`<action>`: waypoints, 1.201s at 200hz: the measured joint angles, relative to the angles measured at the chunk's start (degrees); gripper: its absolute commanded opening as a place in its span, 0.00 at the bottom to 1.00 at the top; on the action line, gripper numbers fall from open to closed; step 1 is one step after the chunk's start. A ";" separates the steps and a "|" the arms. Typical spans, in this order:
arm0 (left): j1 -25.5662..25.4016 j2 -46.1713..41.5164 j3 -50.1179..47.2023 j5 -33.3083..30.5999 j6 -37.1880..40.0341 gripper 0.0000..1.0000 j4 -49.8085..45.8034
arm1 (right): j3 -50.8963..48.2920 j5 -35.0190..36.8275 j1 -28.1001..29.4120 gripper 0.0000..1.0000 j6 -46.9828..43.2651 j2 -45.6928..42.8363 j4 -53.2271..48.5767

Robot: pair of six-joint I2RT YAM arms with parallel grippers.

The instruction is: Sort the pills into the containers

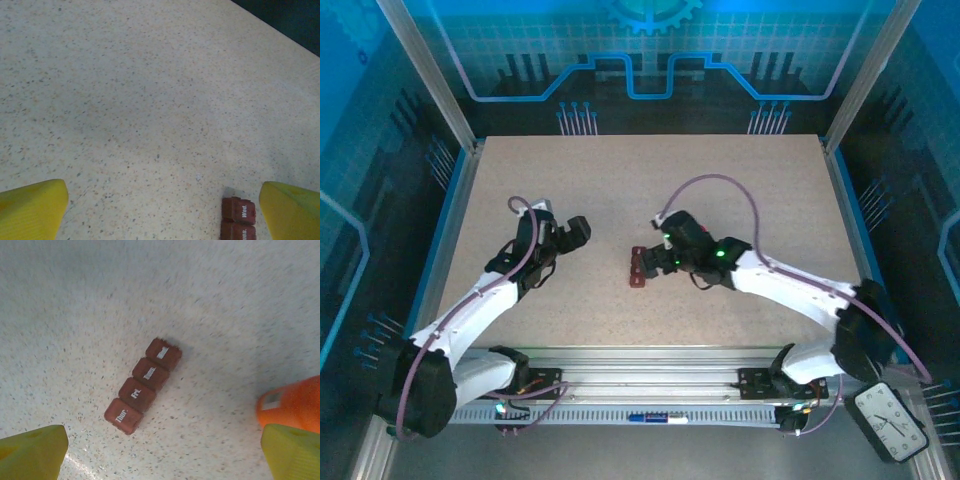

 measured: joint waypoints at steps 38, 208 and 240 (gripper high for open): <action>0.00 0.17 0.66 -0.13 -0.24 0.99 -0.87 | 6.19 6.29 5.68 1.00 3.02 14.67 -3.43; -0.02 1.97 0.63 2.23 -0.48 0.99 -0.59 | 3.04 5.92 2.27 1.00 5.99 21.27 -0.63; -0.02 1.99 0.63 2.45 -0.48 0.99 -0.59 | -0.94 1.38 1.99 1.00 4.13 16.44 4.66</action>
